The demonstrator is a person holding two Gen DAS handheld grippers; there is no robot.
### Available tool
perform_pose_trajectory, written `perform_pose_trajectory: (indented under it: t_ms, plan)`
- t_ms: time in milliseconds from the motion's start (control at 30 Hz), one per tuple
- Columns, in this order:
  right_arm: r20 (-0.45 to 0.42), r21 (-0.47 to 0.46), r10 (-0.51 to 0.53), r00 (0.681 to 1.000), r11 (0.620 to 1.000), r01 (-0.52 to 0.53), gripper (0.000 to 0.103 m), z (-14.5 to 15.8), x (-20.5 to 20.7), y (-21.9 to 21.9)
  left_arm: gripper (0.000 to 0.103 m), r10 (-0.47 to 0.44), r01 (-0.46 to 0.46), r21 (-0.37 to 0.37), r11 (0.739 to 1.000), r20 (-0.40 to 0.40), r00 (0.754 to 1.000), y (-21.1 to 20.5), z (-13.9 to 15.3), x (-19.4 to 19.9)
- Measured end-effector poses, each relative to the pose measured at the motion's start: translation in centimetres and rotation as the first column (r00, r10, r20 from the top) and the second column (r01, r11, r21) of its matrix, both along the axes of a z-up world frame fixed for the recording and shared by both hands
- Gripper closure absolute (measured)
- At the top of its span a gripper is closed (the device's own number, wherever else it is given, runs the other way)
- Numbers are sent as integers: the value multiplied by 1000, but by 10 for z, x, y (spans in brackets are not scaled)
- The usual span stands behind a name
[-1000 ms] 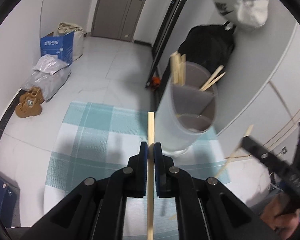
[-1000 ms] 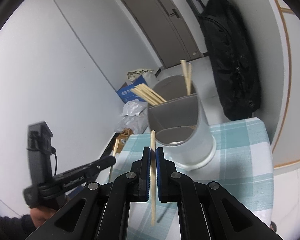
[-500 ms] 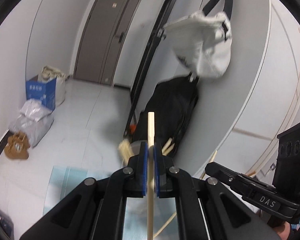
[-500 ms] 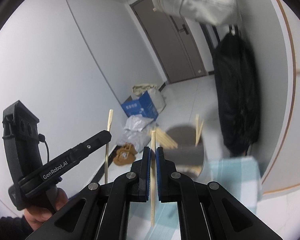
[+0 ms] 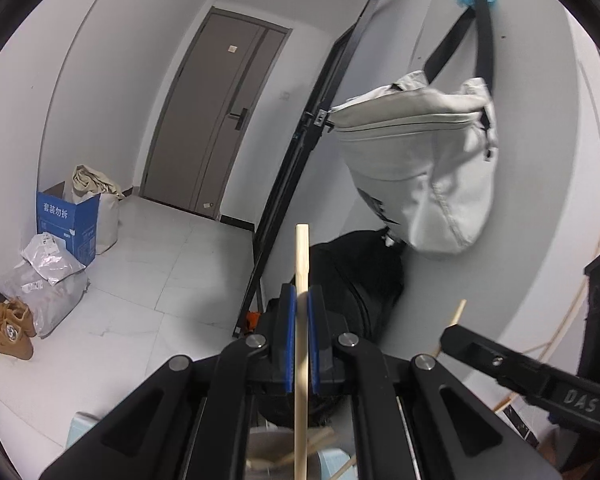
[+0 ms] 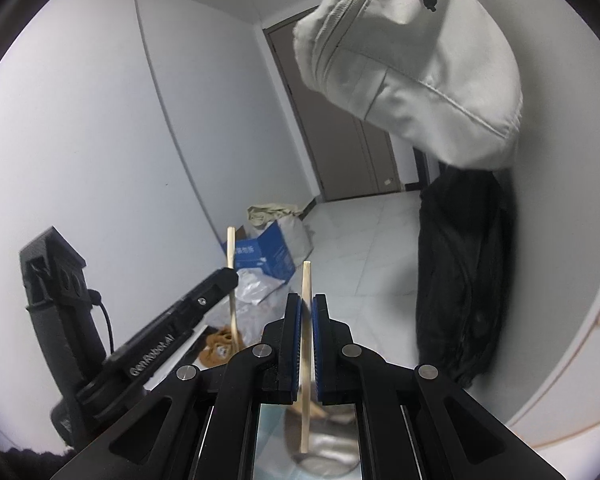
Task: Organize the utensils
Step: 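Carry chopsticks in both tools over the white holder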
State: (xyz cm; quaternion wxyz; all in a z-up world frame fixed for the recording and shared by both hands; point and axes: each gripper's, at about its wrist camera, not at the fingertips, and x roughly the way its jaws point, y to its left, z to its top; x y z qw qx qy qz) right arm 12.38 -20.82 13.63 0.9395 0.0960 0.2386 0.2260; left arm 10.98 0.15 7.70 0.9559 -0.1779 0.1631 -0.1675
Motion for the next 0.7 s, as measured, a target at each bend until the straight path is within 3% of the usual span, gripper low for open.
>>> perform_pose_trajectory:
  t_ms: [300, 700]
  plan:
    - [1, -20, -1, 1000, 1000, 1, 98, -20, 38, 7, 101, 85, -86, 26, 996, 49, 995, -3, -35, 24]
    - [19, -44, 44, 999, 998, -43, 98, -48, 42, 15, 101, 99, -116, 116, 987, 142, 985, -23, -54, 22]
